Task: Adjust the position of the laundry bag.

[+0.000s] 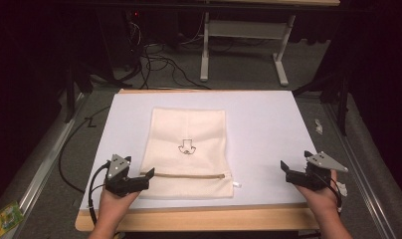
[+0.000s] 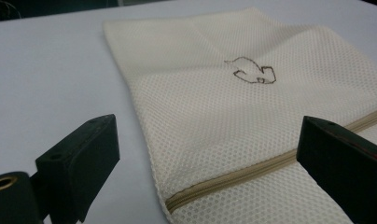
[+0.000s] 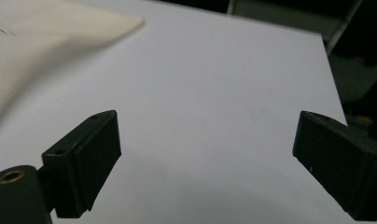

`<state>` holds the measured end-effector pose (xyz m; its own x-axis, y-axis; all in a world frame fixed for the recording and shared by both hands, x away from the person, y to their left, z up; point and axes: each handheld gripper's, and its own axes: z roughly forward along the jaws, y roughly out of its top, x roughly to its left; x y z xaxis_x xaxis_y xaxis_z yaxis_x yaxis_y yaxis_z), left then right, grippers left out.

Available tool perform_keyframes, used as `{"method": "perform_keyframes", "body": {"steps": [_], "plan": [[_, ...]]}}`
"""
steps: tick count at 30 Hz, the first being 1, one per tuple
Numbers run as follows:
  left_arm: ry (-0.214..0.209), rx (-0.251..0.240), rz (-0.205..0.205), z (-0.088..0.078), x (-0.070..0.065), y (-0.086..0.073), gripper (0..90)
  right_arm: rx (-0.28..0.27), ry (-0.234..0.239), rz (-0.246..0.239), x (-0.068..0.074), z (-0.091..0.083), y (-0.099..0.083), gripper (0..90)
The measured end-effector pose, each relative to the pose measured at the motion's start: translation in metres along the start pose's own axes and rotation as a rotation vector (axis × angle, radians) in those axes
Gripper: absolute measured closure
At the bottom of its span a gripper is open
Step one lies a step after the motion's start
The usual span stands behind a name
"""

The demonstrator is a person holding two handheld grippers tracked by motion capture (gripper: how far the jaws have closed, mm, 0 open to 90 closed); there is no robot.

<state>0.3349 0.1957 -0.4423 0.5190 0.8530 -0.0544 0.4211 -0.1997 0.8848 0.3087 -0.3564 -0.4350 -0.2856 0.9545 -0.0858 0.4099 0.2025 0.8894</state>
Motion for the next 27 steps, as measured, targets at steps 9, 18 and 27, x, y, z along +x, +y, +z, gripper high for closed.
{"method": "perform_keyframes", "body": {"steps": [9, 18, 27], "plan": [[-0.016, -0.004, -0.016, 0.001, 0.005, -0.001, 8.2, -0.001, 0.012, 0.005, 0.006, 0.001, 0.001, 8.3], [-0.044, 0.207, -0.087, 0.024, 0.015, -0.016, 42.0, 0.028, 0.019, 0.018, 0.002, 0.004, -0.004, 12.1], [0.002, 0.268, -0.081, 0.035, 0.013, -0.023, 62.6, 0.054, 0.071, 0.006, 0.013, 0.013, -0.004, 20.7]]}}
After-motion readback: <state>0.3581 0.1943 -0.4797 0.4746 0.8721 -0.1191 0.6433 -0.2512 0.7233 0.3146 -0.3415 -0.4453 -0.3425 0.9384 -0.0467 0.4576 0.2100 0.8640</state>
